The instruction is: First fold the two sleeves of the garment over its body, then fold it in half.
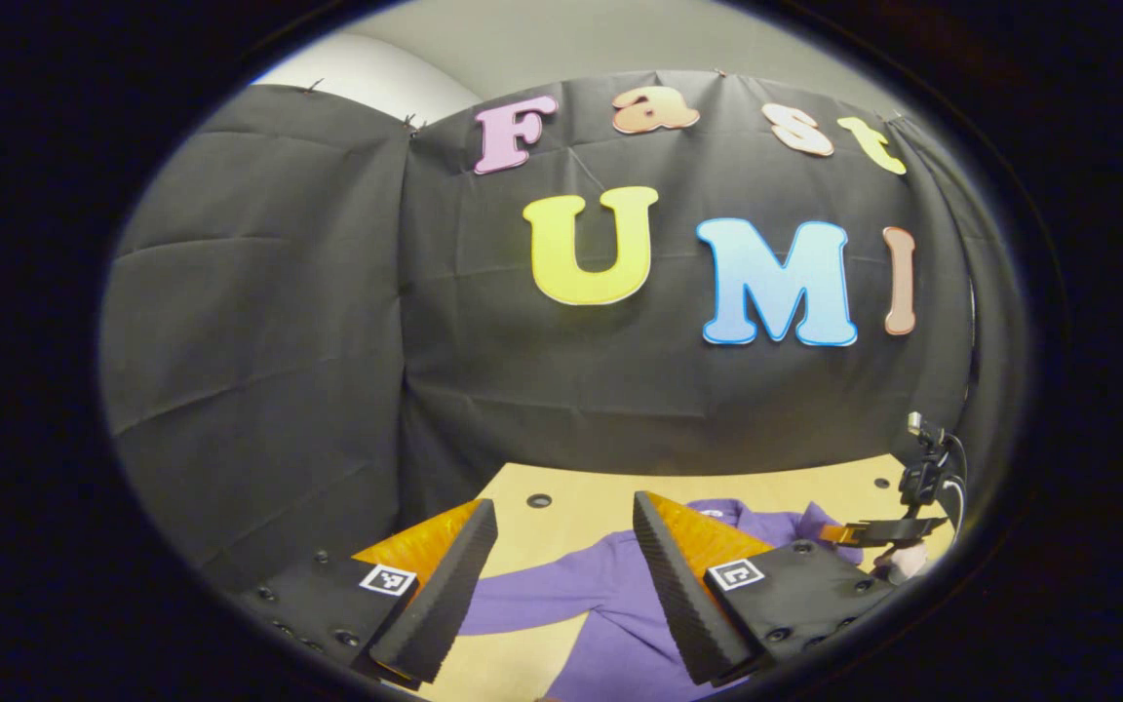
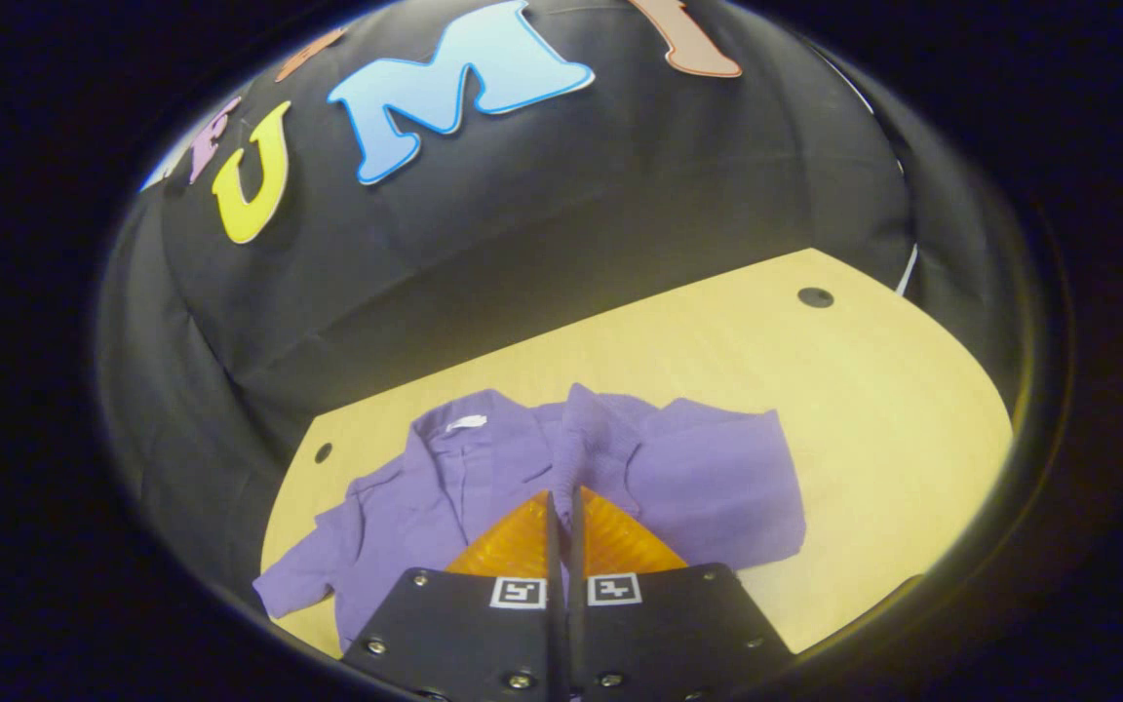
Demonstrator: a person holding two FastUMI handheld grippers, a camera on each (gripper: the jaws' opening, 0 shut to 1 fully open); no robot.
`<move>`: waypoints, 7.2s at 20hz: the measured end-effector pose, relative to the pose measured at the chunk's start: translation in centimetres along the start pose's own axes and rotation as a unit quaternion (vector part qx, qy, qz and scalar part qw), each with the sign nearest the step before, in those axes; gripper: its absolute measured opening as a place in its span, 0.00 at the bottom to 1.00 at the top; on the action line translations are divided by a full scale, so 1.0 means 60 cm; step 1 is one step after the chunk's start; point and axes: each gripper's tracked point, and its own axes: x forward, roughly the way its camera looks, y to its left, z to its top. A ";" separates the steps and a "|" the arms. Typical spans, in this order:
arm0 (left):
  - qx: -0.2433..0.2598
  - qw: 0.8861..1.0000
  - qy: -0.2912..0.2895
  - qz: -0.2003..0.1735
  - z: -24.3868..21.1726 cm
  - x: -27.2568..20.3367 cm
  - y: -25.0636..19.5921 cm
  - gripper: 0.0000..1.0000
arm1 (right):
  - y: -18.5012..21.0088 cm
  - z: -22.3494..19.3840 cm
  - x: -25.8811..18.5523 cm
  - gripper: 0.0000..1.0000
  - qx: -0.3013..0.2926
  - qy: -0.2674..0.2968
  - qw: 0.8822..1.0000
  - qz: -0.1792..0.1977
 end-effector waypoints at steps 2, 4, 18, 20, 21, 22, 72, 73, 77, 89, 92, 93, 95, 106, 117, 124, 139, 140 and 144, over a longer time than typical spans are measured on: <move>0.002 1.000 0.002 -0.002 -0.005 0.002 0.018 0.93 | 0.037 -0.024 0.003 0.01 0.010 0.010 1.000 0.019; 0.006 1.000 0.007 -0.006 -0.012 0.008 0.034 0.94 | 0.066 -0.042 0.005 0.01 0.017 0.016 0.999 0.035; 0.002 0.999 0.026 -0.033 -0.041 0.040 0.104 0.93 | 0.225 -0.143 0.000 0.01 0.081 0.065 0.983 0.153; 0.001 0.999 0.028 -0.037 -0.045 0.040 0.103 0.93 | 0.239 -0.154 -0.004 0.02 0.089 0.075 0.979 0.169; 0.000 0.999 0.029 -0.039 -0.047 0.040 0.103 0.93 | 0.246 -0.157 -0.005 0.02 0.095 0.080 0.976 0.177; 0.000 0.999 0.029 -0.039 -0.049 0.041 0.104 0.93 | 0.254 -0.160 -0.007 0.02 0.102 0.084 0.974 0.185; -0.030 0.944 0.284 0.165 -0.596 0.199 0.448 0.99 | 0.048 -0.145 -0.179 0.66 0.000 0.085 0.995 0.054; -0.032 0.942 0.287 0.173 -0.600 0.200 0.452 0.99 | 0.031 -0.147 -0.187 0.66 0.005 0.086 0.995 0.043; -0.046 0.931 0.304 0.195 -0.629 0.202 0.466 0.99 | -0.019 -0.162 -0.227 0.66 0.025 0.086 0.996 0.011; -0.094 0.919 0.326 0.202 -0.667 0.202 0.452 0.89 | -0.094 -0.197 -0.313 0.66 0.082 0.082 0.992 -0.045; -0.103 0.918 0.327 0.197 -0.669 0.211 0.446 0.80 | -0.098 -0.201 -0.319 0.66 0.079 0.085 0.992 -0.046; -0.098 0.918 0.330 0.195 -0.668 0.211 0.439 0.70 | -0.099 -0.200 -0.320 0.66 0.078 0.085 0.992 -0.045; -0.094 0.921 0.333 0.177 -0.672 0.220 0.427 0.71 | -0.102 -0.210 -0.321 0.66 0.072 0.091 0.992 -0.047; -0.013 0.910 0.367 0.194 -0.666 0.232 0.413 0.07 | -0.151 -0.291 -0.358 0.66 0.037 0.141 0.986 -0.084; 0.032 0.917 0.362 0.164 -0.637 0.260 0.355 0.07 | -0.171 -0.361 -0.398 0.66 -0.003 0.181 0.979 -0.099; 0.031 0.940 0.326 0.091 -0.555 0.332 0.221 0.07 | -0.177 -0.385 -0.397 0.66 -0.008 0.197 0.975 -0.103; 0.052 0.964 0.235 -0.115 -0.324 0.406 -0.199 0.06 | -0.193 -0.408 -0.381 0.64 -0.005 0.210 0.971 -0.112; 0.057 0.962 0.233 -0.132 -0.319 0.406 -0.232 0.06 | -0.195 -0.411 -0.381 0.64 -0.004 0.214 0.970 -0.116; 0.071 0.953 0.229 -0.182 -0.317 0.380 -0.337 0.06 | -0.197 -0.417 -0.383 0.64 -0.002 0.223 0.967 -0.125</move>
